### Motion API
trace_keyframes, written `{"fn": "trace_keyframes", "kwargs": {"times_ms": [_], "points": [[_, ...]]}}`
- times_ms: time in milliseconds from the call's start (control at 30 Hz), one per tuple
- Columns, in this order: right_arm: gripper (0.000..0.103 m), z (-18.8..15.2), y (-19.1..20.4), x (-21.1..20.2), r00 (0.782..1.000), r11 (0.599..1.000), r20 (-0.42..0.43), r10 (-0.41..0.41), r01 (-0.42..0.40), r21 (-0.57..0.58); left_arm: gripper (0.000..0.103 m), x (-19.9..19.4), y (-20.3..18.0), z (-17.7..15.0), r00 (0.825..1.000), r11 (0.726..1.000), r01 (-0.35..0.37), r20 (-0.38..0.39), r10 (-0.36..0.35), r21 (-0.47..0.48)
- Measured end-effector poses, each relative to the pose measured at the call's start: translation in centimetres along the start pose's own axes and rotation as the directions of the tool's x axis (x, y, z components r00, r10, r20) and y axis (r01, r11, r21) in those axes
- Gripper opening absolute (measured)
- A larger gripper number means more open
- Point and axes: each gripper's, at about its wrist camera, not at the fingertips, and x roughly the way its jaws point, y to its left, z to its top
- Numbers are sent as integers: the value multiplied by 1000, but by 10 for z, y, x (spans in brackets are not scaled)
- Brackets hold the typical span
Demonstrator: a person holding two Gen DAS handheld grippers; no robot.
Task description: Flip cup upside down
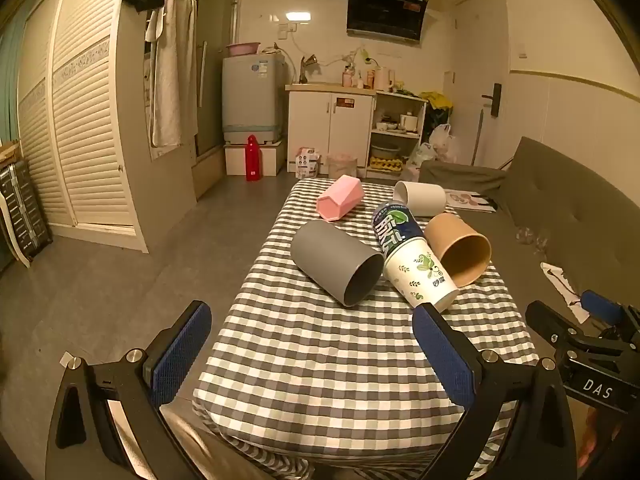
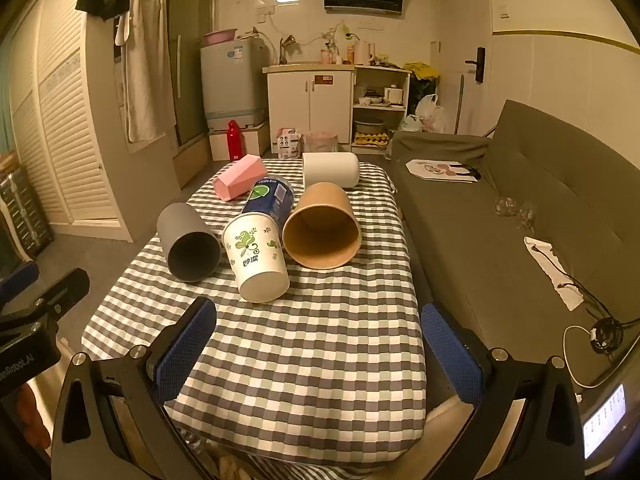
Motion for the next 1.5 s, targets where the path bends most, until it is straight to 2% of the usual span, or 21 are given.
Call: {"fn": "trace_keyframes", "kwargs": {"times_ms": [1500], "points": [[103,-1,3,0,1000,1000,-8,0,0,-3,103,4,3,-1,1000,1000,-2,2,2,2]]}}
